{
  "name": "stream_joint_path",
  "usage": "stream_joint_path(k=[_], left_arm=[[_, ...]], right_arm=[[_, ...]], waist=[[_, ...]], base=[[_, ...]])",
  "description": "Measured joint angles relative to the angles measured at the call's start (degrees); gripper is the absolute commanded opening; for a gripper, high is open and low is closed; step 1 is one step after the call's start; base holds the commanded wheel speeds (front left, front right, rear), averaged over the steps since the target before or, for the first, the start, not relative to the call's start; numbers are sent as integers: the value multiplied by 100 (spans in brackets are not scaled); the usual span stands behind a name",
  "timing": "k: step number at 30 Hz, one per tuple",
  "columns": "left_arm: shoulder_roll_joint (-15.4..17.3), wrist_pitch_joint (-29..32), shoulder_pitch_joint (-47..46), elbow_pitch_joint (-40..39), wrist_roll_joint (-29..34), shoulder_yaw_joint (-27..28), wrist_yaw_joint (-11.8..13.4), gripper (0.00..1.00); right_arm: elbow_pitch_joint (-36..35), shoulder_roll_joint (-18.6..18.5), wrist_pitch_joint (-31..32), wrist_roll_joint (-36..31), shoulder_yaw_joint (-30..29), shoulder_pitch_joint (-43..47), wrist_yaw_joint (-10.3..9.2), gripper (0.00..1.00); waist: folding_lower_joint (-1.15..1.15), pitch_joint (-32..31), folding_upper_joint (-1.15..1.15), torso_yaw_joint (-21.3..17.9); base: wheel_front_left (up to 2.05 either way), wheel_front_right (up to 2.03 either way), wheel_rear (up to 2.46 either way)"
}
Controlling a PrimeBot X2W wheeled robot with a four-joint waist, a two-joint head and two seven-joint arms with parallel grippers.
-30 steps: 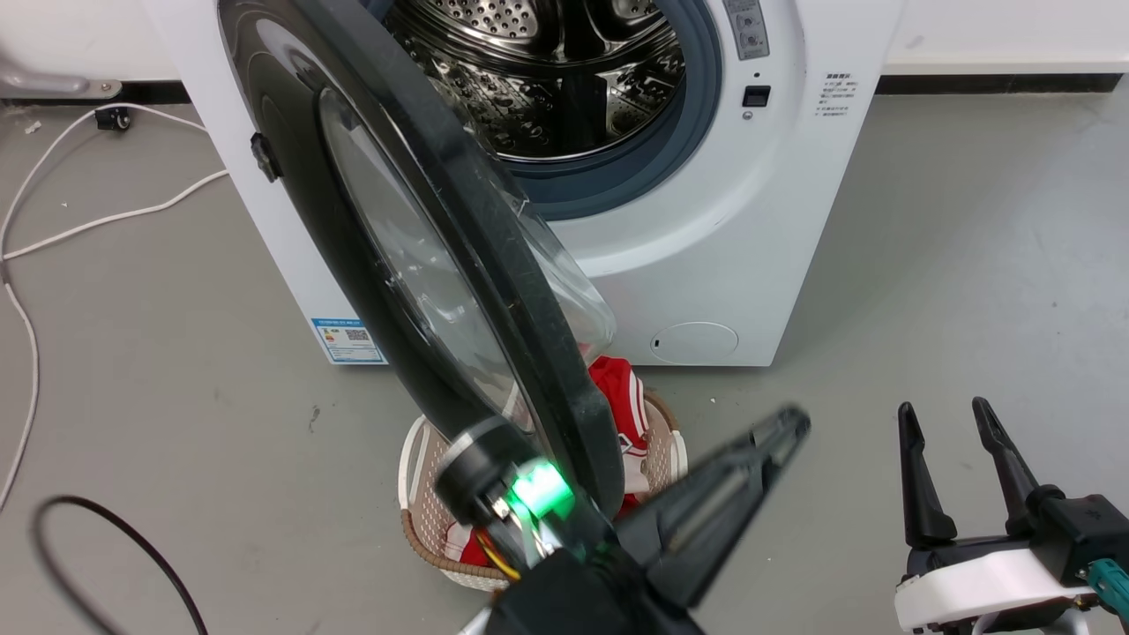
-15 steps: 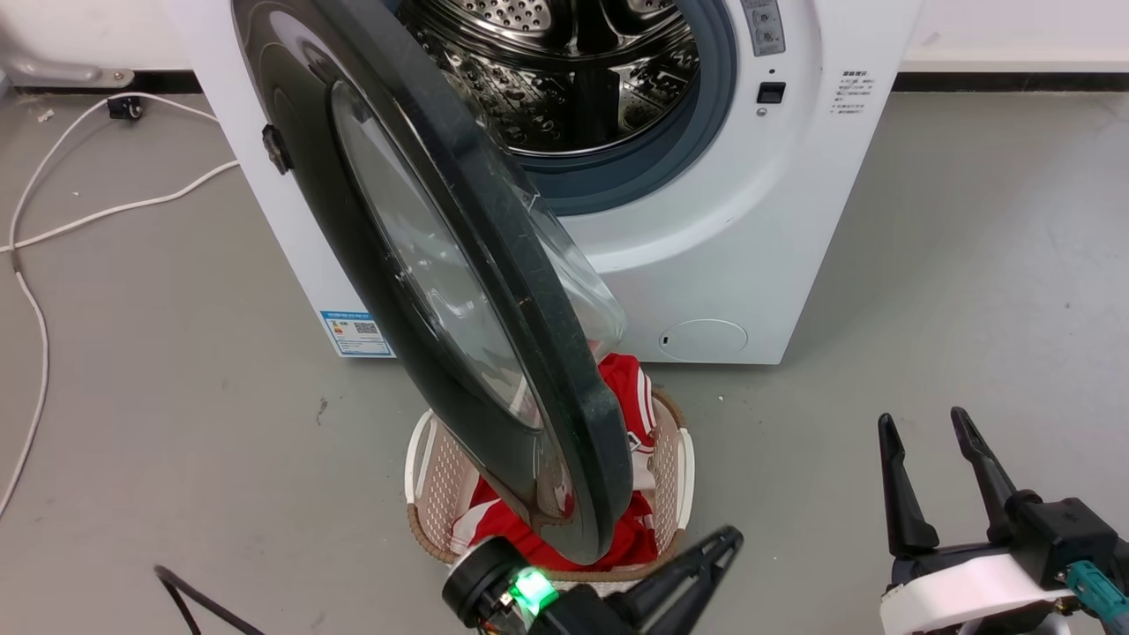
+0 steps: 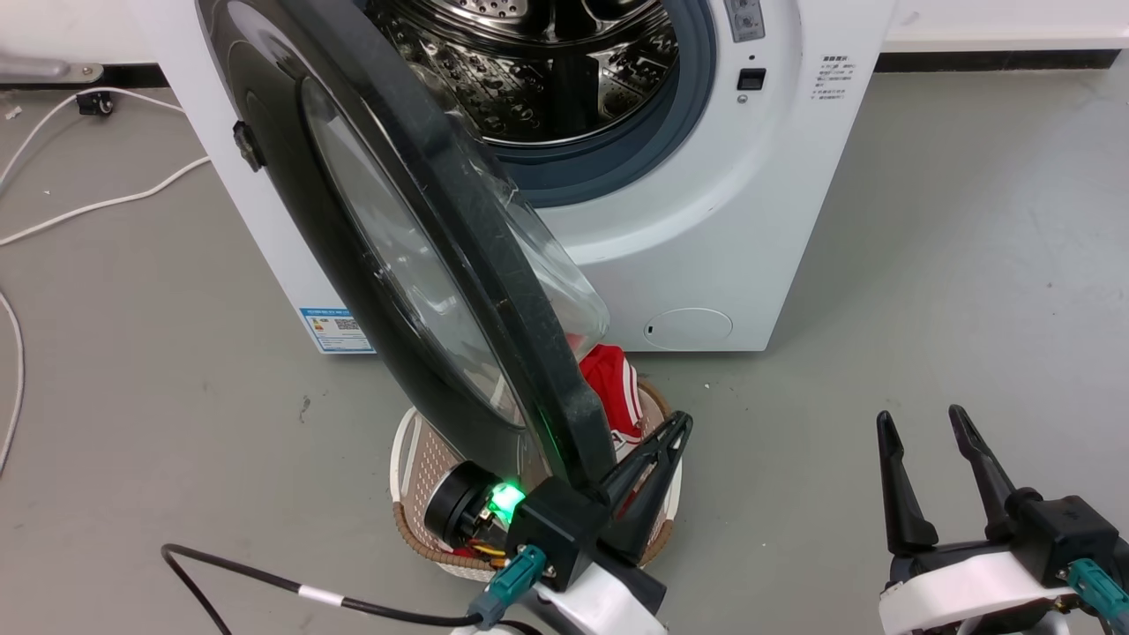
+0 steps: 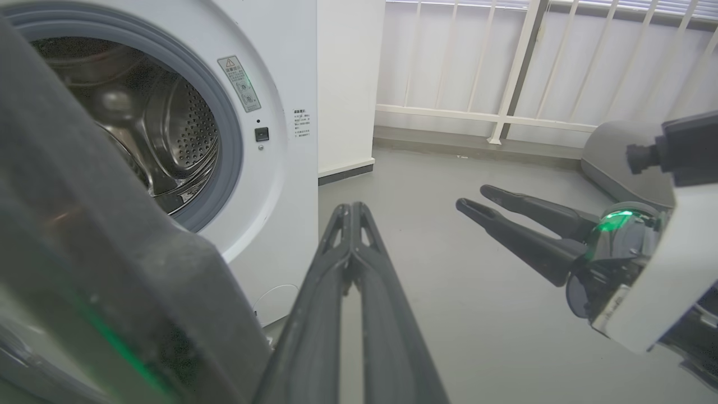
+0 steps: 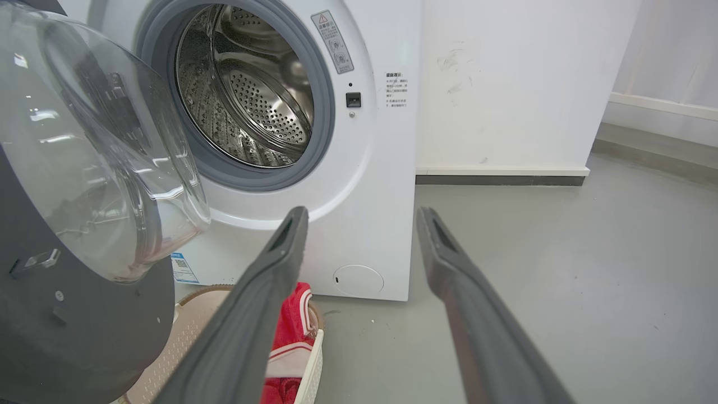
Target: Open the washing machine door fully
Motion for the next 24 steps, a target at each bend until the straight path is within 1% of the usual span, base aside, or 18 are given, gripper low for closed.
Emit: stream_joint_path(k=[5,10,18,24], left_arm=[[-60,-73,-127,311,-35,92,126,0],[-64,-138,-153,449,-48,182,250,0],[8,-163,-86,401,-60,204,322,0],[111,-174,152,196,-60,250,477,0]], right_arm=[[4,0,1,22,21,-14,0,100],[32,0,0,45,18,-18,0,100],[65,0,-7,111,19,-17,0,100],[81,0,-7,123,8,-16,0,100]], waist=[[0,27,0,-32],[0,39,0,-15],[0,19,0,44],[0,-20,0,108]], base=[[0,0,0],[0,0,0],[0,0,0],[0,0,0]])
